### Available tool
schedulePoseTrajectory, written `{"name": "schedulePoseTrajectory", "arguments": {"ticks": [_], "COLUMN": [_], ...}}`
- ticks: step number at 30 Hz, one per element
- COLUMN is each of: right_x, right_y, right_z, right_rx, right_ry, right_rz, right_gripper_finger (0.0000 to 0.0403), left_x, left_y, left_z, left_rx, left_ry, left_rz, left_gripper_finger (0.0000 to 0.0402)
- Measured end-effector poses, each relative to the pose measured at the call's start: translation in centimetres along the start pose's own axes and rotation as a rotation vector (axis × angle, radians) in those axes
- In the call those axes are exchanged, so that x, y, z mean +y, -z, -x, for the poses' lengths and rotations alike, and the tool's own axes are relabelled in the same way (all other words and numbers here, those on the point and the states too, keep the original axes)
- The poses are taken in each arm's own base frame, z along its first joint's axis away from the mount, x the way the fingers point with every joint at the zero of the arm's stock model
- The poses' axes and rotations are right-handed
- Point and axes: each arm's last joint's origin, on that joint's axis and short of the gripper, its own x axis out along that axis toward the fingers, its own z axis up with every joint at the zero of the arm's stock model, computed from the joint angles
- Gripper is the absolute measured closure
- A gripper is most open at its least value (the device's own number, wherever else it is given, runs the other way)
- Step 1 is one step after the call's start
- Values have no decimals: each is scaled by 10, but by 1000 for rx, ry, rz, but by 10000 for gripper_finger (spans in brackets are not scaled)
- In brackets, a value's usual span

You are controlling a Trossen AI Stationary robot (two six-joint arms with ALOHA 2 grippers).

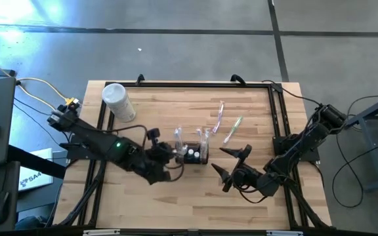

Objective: Pick & Place toothbrushing station
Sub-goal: Put the bottom green toothbrush into the black mesh

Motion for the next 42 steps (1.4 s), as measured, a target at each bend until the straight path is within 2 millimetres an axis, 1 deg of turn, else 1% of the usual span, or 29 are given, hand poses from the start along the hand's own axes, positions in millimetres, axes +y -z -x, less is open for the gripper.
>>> {"name": "schedulePoseTrajectory", "arguments": {"ticks": [4, 10, 16, 20, 26, 33, 37, 42], "right_x": [0, 0, 0, 0, 2, 1, 1, 1], "right_y": [0, 0, 0, 0, -1, 0, 0, 0], "right_z": [0, 0, 0, 0, 0, -2, -2, -2], "right_rx": [0, 0, 0, -3, -28, -25, -25, -25], "right_ry": [0, -1, -1, -8, -65, -60, -60, -59], "right_rz": [1, 1, 1, 1, 0, 0, 0, 0], "right_gripper_finger": [89, 89, 89, 89, 89, 89, 89, 89], "left_x": [8, 11, 16, 12, 9, 18, 22, 27], "left_y": [-3, -8, 5, 11, 18, 27, 32, 43], "left_z": [-10, -27, -43, -50, -57, -76, -89, -101], "left_rx": [12, 3, 62, 57, 44, 57, 61, 80], "left_ry": [-6, 103, 80, 85, 101, 77, 130, 149], "left_rz": [14, 39, 52, 56, 44, 67, 86, 121], "left_gripper_finger": [392, 392, 392, 392, 392, 392, 392, 392]}}
